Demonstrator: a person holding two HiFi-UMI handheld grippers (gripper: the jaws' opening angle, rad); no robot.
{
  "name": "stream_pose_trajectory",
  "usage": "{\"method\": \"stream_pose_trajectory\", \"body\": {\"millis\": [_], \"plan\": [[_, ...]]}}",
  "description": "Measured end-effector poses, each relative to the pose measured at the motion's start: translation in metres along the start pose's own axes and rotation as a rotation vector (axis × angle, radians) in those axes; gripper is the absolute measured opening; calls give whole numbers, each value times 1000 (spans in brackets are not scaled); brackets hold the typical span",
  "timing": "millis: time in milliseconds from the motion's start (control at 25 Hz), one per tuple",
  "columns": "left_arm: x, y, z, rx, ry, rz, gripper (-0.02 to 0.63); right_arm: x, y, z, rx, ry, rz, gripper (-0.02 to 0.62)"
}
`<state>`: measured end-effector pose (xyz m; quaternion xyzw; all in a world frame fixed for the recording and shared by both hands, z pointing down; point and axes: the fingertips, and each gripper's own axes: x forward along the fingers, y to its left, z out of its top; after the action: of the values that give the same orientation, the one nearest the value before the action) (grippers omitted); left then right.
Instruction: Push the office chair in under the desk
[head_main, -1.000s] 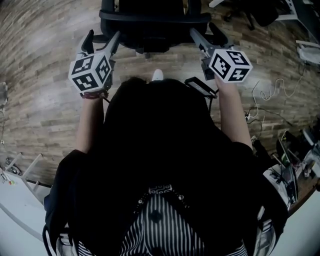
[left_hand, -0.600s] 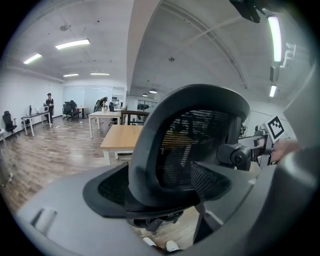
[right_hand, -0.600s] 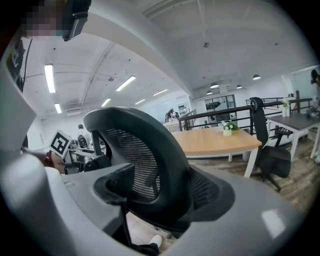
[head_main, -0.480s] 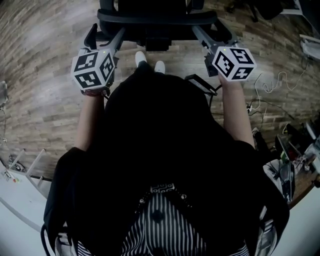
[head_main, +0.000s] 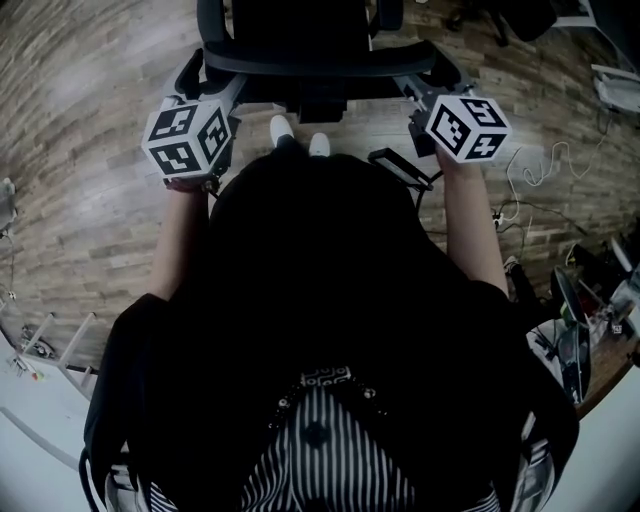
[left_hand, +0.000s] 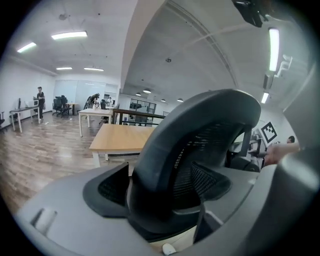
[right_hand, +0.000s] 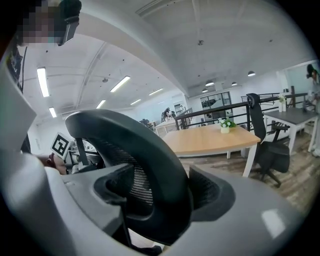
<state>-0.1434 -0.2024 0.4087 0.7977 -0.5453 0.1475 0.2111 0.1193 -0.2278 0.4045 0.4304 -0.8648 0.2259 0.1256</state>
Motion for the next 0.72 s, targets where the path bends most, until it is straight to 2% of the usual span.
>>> {"method": "stream_pose_trajectory", "body": {"millis": [160, 520, 640, 720], "plan": [[5, 2, 5, 39, 9, -16, 402, 1, 0, 1, 2, -1, 9, 333], [24, 11, 12, 68, 27, -41, 417, 17, -8, 9, -31, 25, 30, 333], [23, 6, 12, 89, 26, -52, 381, 16, -8, 9, -37, 29, 29, 331], [22, 6, 13, 91, 22, -52, 379, 16, -6, 10, -42, 33, 27, 330]]}}
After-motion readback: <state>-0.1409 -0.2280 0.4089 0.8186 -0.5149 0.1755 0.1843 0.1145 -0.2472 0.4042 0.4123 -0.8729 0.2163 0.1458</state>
